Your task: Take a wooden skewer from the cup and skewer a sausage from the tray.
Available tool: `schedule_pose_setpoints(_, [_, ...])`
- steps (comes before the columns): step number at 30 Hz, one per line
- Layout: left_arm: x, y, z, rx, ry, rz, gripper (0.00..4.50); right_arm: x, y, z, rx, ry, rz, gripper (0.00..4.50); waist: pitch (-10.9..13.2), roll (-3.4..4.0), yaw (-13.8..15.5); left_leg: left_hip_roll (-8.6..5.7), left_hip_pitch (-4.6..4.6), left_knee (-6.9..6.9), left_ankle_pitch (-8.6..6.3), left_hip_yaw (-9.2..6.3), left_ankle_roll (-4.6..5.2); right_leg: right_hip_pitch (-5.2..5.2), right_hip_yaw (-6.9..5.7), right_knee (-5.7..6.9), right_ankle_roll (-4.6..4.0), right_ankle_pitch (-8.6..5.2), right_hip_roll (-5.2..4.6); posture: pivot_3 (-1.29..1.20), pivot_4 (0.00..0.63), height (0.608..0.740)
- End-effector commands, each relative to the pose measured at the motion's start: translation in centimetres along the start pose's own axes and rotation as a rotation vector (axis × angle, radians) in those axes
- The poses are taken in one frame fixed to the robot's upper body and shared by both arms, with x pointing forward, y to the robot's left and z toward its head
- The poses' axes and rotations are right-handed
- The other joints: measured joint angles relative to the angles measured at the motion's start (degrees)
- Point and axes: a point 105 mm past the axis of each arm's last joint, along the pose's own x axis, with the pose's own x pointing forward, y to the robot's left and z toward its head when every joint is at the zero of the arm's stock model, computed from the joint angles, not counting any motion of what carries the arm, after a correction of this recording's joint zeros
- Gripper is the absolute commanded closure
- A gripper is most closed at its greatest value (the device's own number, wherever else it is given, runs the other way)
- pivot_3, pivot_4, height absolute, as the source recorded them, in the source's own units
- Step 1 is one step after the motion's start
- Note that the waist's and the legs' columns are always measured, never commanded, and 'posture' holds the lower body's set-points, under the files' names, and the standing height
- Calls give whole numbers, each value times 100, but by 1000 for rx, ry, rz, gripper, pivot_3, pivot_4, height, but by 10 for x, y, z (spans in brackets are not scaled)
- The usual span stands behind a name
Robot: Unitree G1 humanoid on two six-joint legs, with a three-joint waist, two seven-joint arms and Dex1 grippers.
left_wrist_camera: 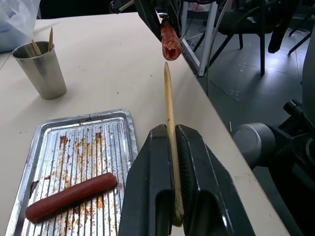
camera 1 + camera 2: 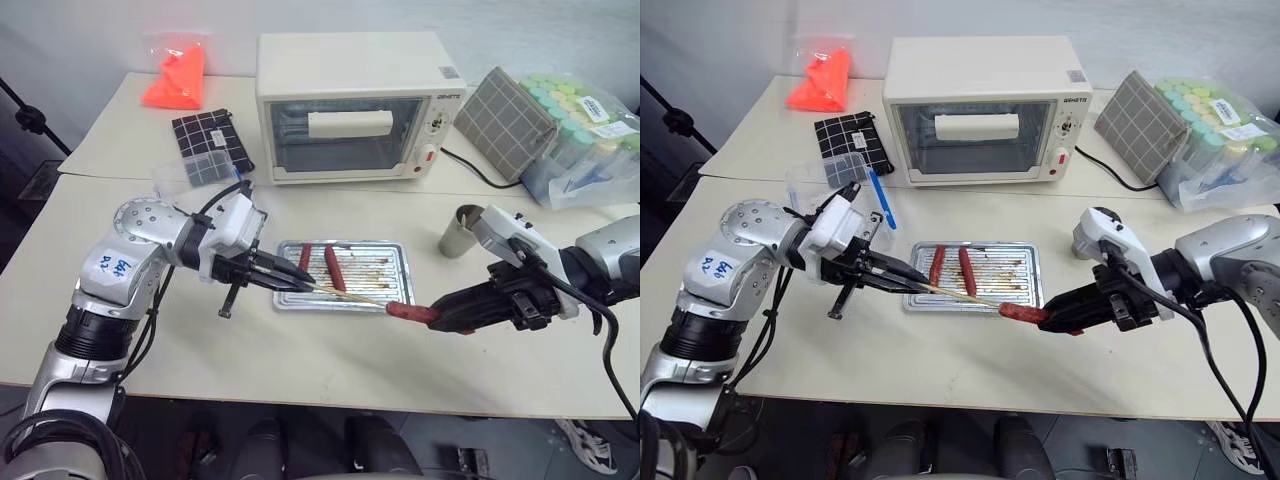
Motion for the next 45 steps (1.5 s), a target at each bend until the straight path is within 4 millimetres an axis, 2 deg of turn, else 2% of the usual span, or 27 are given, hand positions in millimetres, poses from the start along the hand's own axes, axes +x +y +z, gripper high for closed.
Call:
schedule_pose_setpoints(1, [-1,2,7,43,-3,2,4500,-2,4,7,-43,-14,1,3804,0,0,-1,0,0,0,0,0,0,0,0,1,0,0,0,0,150,740])
schedule_pose_setpoints(31, [-16,0,11,62,29,11,4500,-3,-2,-3,-20,3,-25,3804,0,0,0,0,0,4,0,0,0,0,-1,7,0,0,0,0,150,740])
schedule_pose_setpoints(45, [-7,1,14,74,7,-10,4500,0,-1,2,-23,-14,-18,3804,0,0,0,-1,0,8,0,-1,0,-1,-1,14,0,0,1,0,150,740])
